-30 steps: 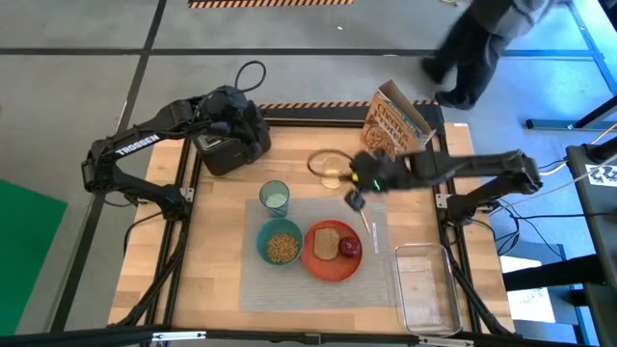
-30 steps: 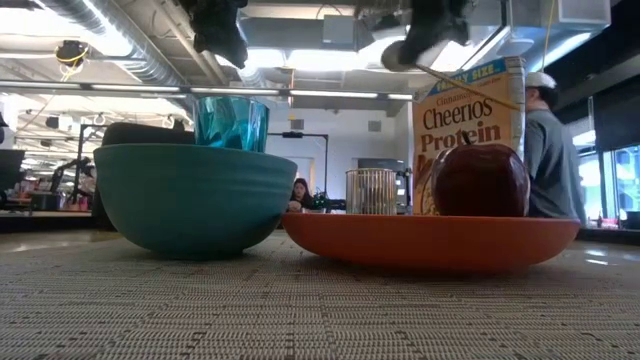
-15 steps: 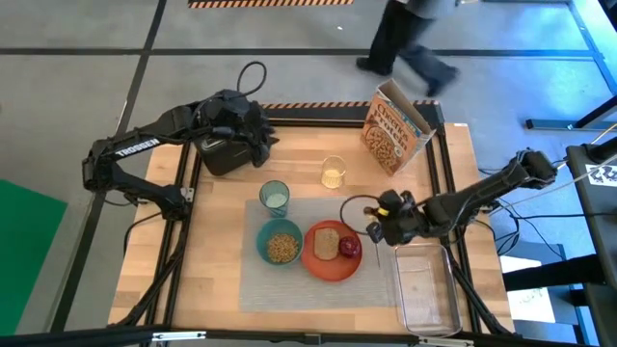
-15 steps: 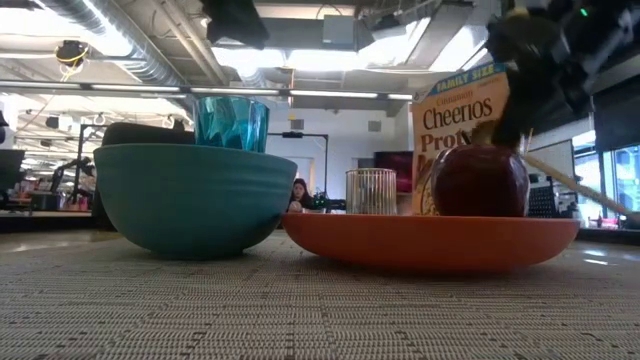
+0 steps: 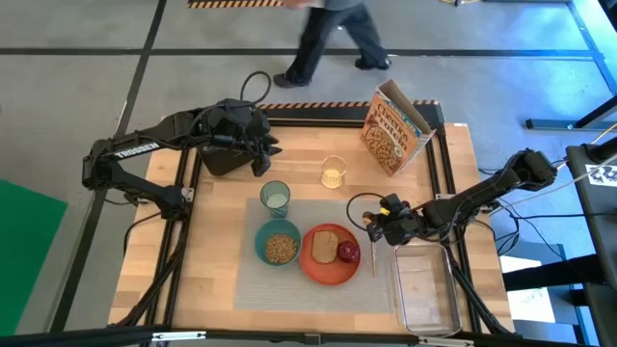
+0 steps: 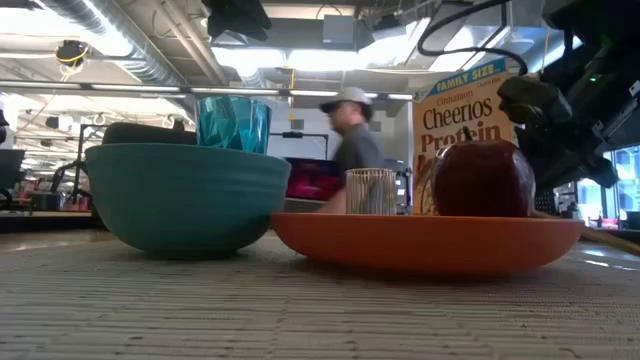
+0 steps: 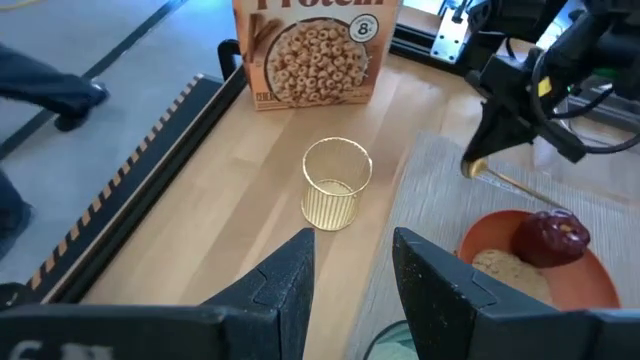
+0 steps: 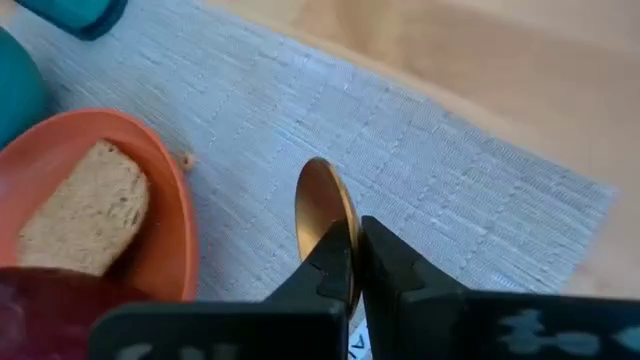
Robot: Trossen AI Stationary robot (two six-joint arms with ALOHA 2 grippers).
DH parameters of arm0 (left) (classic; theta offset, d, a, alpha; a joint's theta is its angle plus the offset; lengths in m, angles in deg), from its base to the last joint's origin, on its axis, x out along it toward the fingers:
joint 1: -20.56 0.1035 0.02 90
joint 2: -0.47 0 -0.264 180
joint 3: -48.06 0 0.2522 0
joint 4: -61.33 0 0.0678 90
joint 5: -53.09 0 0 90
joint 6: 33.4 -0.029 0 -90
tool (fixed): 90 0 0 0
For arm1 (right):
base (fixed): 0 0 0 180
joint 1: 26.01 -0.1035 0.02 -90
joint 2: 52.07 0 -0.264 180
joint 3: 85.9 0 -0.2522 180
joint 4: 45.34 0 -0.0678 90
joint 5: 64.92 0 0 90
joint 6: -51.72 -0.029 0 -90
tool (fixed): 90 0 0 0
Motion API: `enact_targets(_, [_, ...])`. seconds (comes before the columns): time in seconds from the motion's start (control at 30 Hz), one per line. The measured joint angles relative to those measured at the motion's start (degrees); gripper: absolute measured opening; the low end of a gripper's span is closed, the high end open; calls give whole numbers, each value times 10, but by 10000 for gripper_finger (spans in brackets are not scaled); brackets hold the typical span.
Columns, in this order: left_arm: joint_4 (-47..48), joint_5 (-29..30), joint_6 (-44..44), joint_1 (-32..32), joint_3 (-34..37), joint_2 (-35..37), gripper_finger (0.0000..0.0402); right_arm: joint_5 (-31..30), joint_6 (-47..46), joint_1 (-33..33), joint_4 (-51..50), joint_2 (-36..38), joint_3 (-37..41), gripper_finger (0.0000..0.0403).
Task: Arrange a breakfast setting
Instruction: Put the gold spoon to the right of the orange plate
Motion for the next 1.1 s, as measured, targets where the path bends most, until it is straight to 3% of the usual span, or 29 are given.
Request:
enact_targets(0.33, [2,10,23,0,0,0,132,66,-46,18,44,2,0,0])
enact_targets(0.83, [2,11,23,0,0,0,131,86,-57,36,67,-61,3,2])
enact_targets(0.97, [2,11,23,0,0,0,131,84,-58,36,81,-64,3,23])
enact_targets(1.1, [2,11,18,0,0,0,131,83,-70,36,82,-61,3,73])
